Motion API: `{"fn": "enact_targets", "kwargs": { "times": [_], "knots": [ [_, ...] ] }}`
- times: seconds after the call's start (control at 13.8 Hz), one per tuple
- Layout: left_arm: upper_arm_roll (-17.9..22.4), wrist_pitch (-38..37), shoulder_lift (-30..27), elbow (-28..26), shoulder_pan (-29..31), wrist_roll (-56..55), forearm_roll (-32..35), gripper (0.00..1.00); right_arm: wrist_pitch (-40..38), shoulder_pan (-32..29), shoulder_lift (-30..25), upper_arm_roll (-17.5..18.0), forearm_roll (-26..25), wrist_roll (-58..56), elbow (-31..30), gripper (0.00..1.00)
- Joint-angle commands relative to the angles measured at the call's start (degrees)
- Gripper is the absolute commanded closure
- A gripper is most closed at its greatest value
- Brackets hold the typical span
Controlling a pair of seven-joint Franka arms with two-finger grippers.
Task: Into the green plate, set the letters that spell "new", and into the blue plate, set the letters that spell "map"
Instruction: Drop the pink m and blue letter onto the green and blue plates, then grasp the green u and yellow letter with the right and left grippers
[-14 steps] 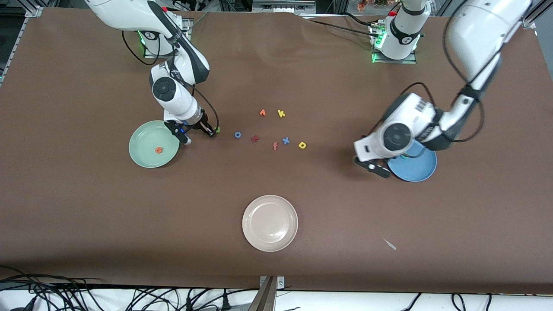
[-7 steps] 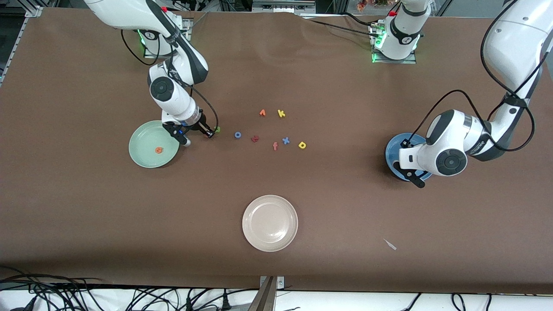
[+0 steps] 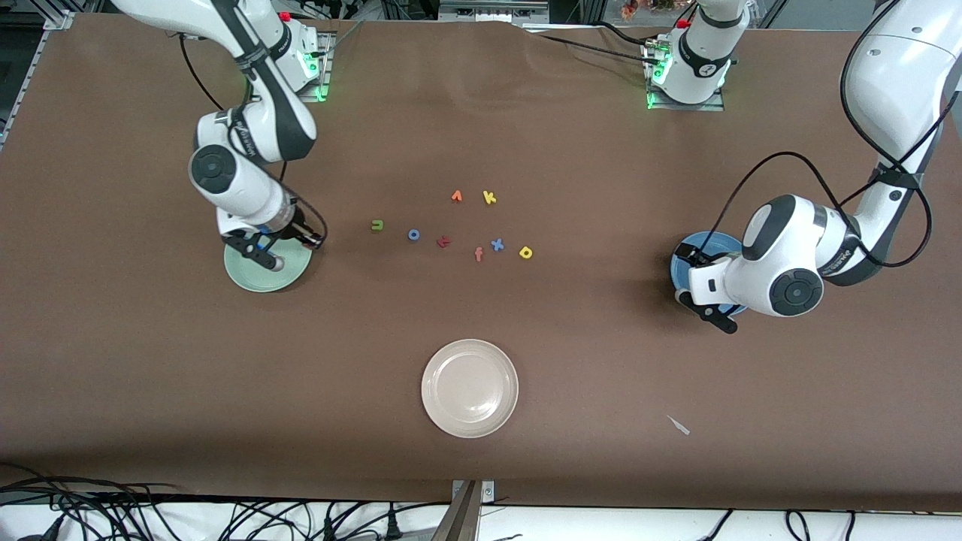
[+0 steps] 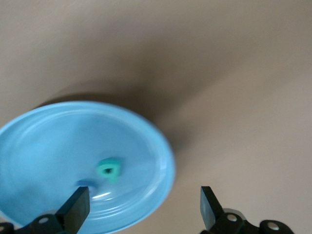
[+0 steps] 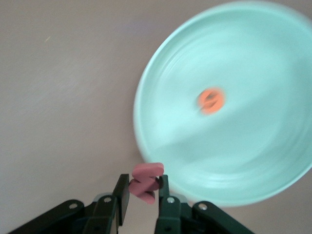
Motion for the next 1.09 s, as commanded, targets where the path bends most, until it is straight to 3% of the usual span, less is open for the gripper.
{"fn": "enact_targets", "kwargs": {
  "times": [0.0,0.07,0.15,0.36,0.58,0.73,1.02],
  "knots": [
    [-2.88,0.87,-0.46,0.18,-1.98,-10.87,-1.92,0.0,-2.22,-0.34,-0.9,-4.26,-0.31,-7.56,-0.89,0.84],
    [-3.32,2.01,-0.37,0.18,-3.9,-15.97,-2.1,0.0,-2.31,-0.34,-0.9,-4.36,-0.31,-7.23,-0.98,0.7],
    [-3.33,4.45,-0.37,0.1,-6.1,-21.41,-2.88,0.0,-2.31,-0.34,-0.9,-4.27,-0.31,-6.7,-1.07,0.47],
    [-3.15,10.87,0.24,-0.17,-13.13,-36.1,-2.8,0.0,-2.58,-0.34,-0.9,-3.83,0.04,-4.17,-1.07,0.46],
    [-2.71,21.31,0.24,-3.84,-18.67,-49.11,-2.01,0.0,-2.14,-0.34,-0.56,1.43,0.04,5.39,-1.07,0.43],
    [-0.18,26.87,1.12,-5.26,-23.67,-56.41,1.3,0.0,-0.39,-0.26,0.23,5.9,0.13,13.73,-0.81,0.43],
    [3.88,30.67,4.54,-4.83,-31.42,-69.79,9.4,0.0,4.1,0.01,2.26,13.12,-0.13,26.85,-0.9,0.43]
  ]
}}
